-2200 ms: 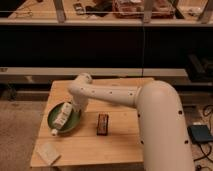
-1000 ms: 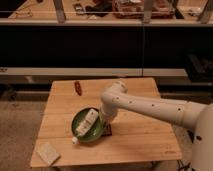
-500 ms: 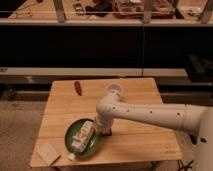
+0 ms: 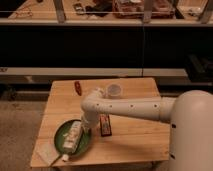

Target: Drag the ceramic bowl in a circle

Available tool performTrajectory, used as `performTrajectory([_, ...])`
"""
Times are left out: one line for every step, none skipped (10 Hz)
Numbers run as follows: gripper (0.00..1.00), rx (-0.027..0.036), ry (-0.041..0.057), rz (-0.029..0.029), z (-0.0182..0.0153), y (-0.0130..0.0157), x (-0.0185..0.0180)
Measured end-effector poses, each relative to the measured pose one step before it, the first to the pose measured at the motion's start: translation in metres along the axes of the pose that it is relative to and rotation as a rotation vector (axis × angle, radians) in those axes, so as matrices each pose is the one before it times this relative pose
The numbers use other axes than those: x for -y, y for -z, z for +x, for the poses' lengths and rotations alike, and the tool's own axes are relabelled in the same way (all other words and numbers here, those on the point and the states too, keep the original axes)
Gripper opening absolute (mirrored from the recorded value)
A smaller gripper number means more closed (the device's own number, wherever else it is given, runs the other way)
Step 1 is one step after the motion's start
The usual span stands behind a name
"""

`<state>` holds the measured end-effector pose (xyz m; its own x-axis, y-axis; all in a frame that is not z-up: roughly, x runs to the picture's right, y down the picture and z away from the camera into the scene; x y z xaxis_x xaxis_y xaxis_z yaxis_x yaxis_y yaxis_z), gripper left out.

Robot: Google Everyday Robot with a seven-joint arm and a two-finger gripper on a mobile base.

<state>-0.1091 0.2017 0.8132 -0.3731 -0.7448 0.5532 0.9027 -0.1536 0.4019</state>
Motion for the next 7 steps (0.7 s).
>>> performTrajectory([0.17, -0.01364, 0.00731, -0.00098, 0.01585, 0.00588, 0.00506])
performTrajectory([0.17, -0.00515, 0.00242, -0.00082, 0.01378, 0.00199, 0.00291])
performTrajectory([0.17, -0.00324, -0.00060, -0.00160, 0.01247, -0.00028, 0.00104])
performTrajectory([0.17, 0.00201, -0.00553, -0.00258, 0.01234, -0.00329, -0.00113])
performTrajectory([0.17, -0.00160, -0.01136, 0.00122, 0.01026, -0.00246, -0.00242])
performTrajectory([0.17, -0.00097, -0.02546, 0.01190, 0.01450, -0.00258, -0.00357])
performTrajectory([0.17, -0.00751, -0.02243, 0.01228, 0.01247, 0.00098, -0.00273])
